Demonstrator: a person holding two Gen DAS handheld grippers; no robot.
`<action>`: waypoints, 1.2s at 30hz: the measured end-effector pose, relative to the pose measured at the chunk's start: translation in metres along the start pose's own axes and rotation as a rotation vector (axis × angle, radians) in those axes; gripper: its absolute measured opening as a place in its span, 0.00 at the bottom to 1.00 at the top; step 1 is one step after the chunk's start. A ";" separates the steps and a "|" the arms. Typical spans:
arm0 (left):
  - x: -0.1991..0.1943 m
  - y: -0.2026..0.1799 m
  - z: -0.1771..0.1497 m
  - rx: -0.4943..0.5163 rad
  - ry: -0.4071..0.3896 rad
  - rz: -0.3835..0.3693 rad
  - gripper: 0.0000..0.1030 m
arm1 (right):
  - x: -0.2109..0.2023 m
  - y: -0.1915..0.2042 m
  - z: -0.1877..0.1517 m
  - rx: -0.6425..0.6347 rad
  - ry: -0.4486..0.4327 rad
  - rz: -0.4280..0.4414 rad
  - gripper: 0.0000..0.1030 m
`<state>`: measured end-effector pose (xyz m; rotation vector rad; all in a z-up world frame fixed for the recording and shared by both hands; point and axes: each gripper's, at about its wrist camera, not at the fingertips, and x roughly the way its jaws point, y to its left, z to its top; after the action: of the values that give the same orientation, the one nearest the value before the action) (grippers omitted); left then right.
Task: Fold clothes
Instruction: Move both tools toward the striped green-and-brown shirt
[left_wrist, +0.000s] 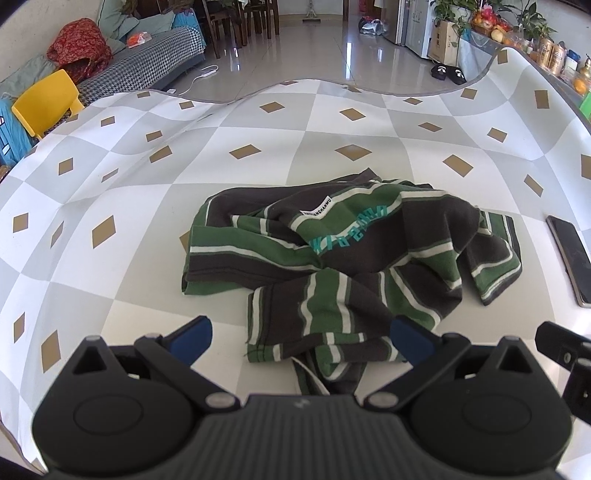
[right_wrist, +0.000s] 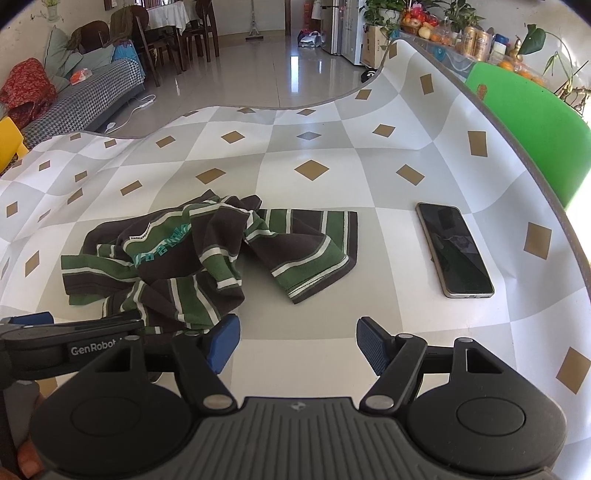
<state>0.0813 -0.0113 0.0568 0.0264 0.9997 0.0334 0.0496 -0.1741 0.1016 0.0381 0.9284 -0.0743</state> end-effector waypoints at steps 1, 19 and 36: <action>0.002 0.000 0.000 -0.004 0.002 -0.003 1.00 | 0.001 0.000 0.000 0.006 0.006 0.004 0.67; 0.002 -0.006 -0.006 -0.001 0.008 -0.016 1.00 | 0.007 0.000 -0.001 0.058 0.080 0.013 0.67; 0.003 -0.015 -0.009 0.028 0.020 -0.006 1.00 | 0.008 0.002 -0.001 0.054 0.098 0.020 0.67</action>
<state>0.0756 -0.0260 0.0492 0.0487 1.0198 0.0137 0.0536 -0.1721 0.0949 0.1022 1.0235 -0.0797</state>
